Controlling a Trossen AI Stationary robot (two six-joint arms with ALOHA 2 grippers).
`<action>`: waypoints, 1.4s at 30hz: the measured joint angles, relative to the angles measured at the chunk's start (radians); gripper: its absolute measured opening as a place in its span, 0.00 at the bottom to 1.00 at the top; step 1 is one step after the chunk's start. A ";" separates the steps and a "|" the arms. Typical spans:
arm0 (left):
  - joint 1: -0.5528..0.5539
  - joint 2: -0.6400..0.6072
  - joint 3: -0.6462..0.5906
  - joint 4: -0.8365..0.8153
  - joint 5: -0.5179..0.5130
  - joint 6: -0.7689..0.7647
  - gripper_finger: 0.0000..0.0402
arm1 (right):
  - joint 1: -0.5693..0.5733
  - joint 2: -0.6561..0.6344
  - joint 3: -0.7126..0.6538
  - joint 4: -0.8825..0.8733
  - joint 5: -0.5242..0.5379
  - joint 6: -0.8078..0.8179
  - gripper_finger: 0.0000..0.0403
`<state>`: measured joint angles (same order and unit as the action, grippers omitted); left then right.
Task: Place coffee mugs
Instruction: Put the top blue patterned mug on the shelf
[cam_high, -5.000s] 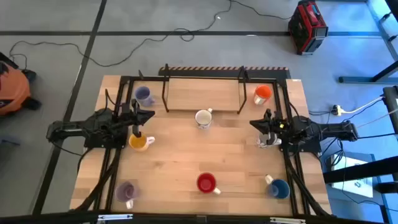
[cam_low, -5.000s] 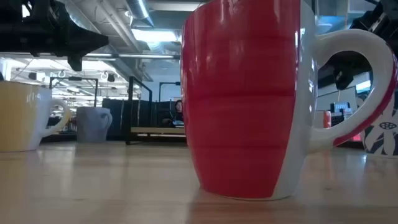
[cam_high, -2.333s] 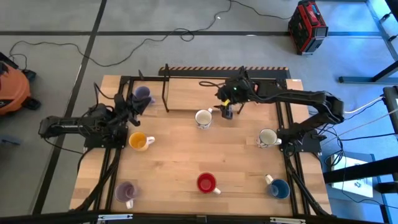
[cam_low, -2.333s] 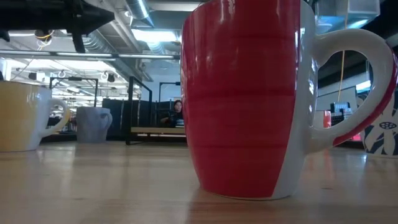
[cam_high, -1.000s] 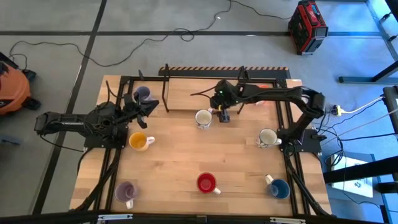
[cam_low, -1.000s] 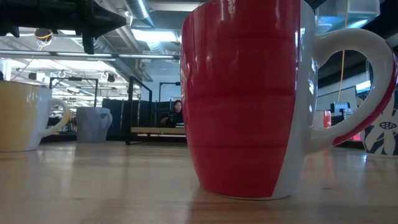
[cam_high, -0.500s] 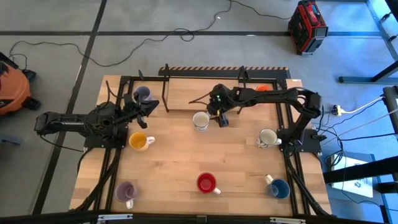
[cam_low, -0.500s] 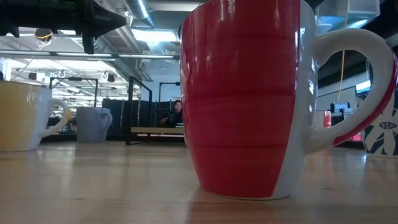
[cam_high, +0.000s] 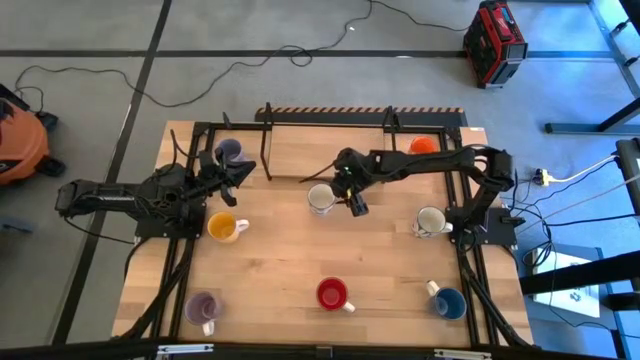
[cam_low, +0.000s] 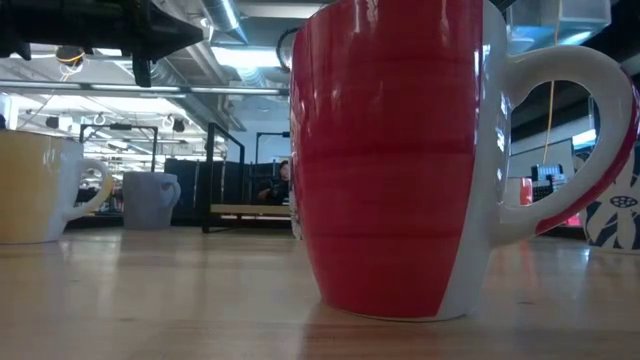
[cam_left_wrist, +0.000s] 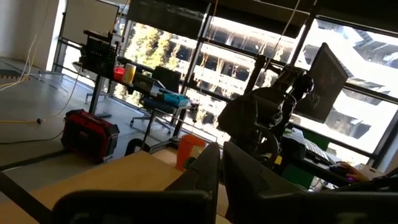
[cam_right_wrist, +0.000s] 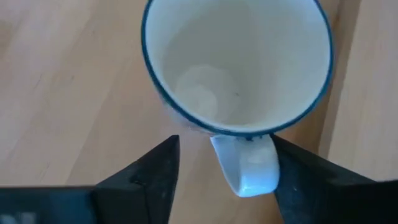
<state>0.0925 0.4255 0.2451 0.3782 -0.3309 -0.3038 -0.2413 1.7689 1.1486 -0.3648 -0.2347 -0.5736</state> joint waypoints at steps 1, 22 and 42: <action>0.000 0.000 0.000 0.000 0.000 0.000 0.04 | 0.000 0.002 0.001 0.002 0.007 0.008 0.49; 0.000 0.000 0.000 0.000 -0.001 0.000 0.04 | 0.000 0.004 0.000 0.004 0.050 0.099 0.11; 0.000 0.000 0.000 0.000 -0.001 0.000 0.04 | 0.000 0.003 0.000 -0.001 0.061 0.177 0.11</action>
<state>0.0922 0.4255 0.2451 0.3779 -0.3321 -0.3035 -0.2417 1.7718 1.1488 -0.3660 -0.1738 -0.3965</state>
